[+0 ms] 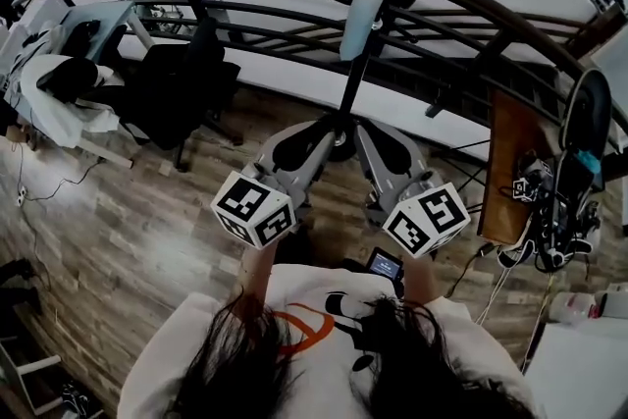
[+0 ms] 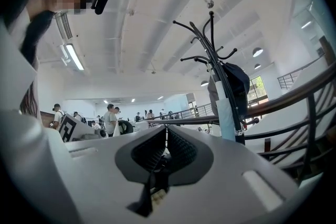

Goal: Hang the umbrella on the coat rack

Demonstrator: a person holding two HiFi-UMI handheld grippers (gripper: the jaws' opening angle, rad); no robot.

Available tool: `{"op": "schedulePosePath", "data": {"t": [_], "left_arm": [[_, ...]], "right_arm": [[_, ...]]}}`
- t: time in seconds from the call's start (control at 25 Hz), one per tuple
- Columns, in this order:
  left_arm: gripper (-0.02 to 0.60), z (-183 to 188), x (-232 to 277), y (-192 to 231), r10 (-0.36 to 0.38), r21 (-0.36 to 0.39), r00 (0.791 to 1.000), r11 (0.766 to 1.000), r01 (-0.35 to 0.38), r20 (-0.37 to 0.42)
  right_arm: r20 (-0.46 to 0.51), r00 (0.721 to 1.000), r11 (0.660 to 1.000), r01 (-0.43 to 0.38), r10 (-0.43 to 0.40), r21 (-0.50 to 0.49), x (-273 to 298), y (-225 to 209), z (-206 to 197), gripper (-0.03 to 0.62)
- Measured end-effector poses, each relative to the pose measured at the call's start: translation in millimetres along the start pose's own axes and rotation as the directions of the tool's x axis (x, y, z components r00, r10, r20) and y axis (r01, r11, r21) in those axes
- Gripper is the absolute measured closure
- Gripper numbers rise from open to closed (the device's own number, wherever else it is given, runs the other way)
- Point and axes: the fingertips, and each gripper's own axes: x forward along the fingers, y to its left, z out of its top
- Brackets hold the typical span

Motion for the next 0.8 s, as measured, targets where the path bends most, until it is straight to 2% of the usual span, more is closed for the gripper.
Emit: {"op": "schedulePosePath", "data": {"t": [0.2, 0.44, 0.8], "left_arm": [[0.522, -18, -2, -41, 0.023, 0.026, 1.0, 0.999, -0.022, -0.021], [0.523, -43, -10, -87, 0.063, 0.022, 0.997, 0.998, -0.062, -0.035], [0.522, -77, -42, -141, 0.131, 0.027, 0.991, 0.991, -0.13, -0.039]], "right_arm": [[-0.01, 1.0, 1.0, -0.019, 0.019, 0.008, -40, -1, -6, 0.579], [-0.036, 0.998, 0.998, -0.06, 0.061, 0.02, -88, 4, -17, 0.588], [-0.057, 0.986, 0.988, -0.155, 0.156, 0.024, -141, 35, -37, 0.586]]}}
